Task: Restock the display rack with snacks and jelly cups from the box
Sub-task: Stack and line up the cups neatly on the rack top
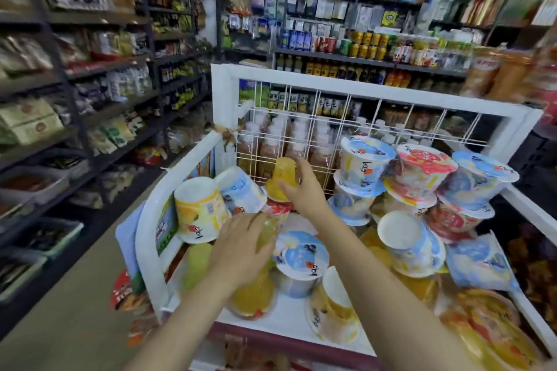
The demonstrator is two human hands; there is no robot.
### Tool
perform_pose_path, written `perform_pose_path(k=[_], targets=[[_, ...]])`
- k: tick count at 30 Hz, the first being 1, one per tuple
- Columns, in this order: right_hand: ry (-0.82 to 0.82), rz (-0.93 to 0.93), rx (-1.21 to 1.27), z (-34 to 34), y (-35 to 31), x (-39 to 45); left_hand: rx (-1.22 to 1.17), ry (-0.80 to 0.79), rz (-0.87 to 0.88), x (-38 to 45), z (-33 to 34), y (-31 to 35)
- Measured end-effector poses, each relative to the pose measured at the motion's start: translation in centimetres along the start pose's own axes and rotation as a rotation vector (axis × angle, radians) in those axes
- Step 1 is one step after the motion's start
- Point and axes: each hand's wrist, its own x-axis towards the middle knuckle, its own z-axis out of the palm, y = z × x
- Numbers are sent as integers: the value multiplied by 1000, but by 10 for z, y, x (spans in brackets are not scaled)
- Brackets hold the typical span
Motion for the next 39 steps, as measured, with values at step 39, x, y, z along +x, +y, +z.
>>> perform_pose_path(k=[39], targets=[[232, 106, -363, -85, 33, -137, -17, -272, 90, 8, 2, 20]])
